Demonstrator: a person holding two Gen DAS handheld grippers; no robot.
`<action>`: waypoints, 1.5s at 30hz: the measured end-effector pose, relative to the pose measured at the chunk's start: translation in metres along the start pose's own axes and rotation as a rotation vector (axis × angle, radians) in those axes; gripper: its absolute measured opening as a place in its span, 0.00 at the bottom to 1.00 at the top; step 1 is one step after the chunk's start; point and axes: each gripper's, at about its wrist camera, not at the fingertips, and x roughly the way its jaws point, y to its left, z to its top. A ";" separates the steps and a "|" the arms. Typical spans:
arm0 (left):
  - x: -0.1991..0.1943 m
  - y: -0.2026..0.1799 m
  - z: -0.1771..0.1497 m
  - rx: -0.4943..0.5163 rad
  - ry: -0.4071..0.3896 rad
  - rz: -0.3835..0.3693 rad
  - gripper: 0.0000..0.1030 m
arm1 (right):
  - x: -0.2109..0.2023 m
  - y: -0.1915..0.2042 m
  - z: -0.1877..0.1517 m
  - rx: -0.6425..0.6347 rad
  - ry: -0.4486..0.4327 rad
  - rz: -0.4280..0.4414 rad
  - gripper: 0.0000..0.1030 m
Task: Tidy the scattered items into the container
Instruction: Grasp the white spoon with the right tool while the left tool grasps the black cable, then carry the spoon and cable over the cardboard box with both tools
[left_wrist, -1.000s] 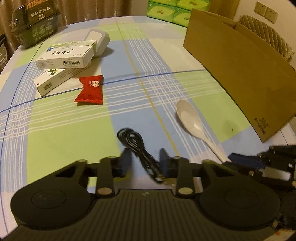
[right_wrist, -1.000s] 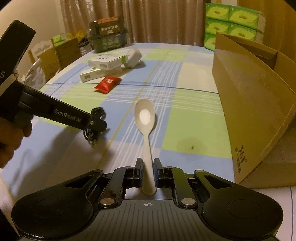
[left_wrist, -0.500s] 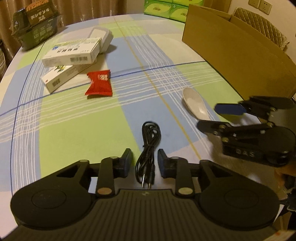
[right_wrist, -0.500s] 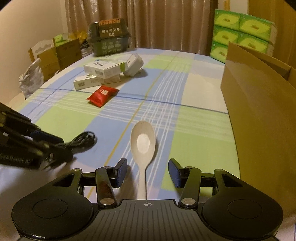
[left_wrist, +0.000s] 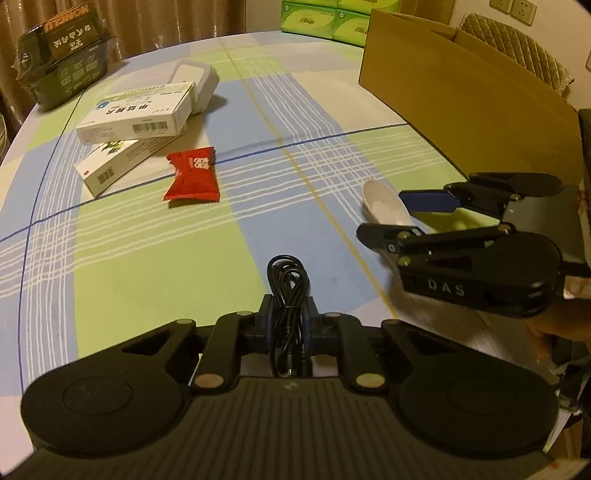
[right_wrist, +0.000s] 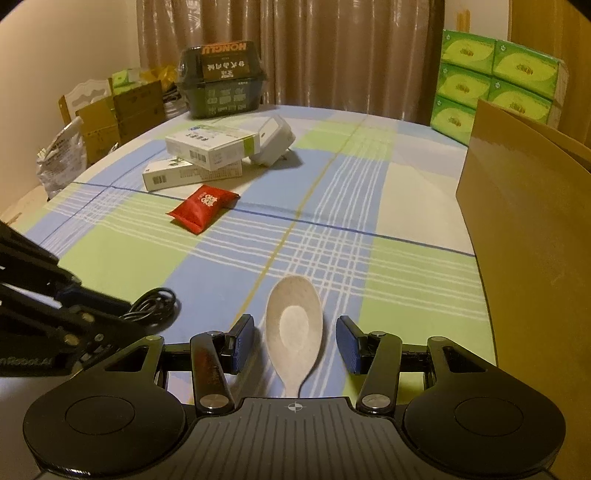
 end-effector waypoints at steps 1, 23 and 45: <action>-0.001 0.000 -0.001 -0.002 0.001 0.001 0.11 | 0.000 0.000 0.000 0.000 -0.001 0.000 0.45; -0.049 -0.023 -0.010 -0.051 -0.049 -0.020 0.11 | -0.068 0.005 0.006 0.065 -0.036 -0.051 0.29; -0.112 -0.060 -0.020 -0.073 -0.117 -0.017 0.11 | -0.155 0.017 0.010 0.089 -0.120 -0.069 0.29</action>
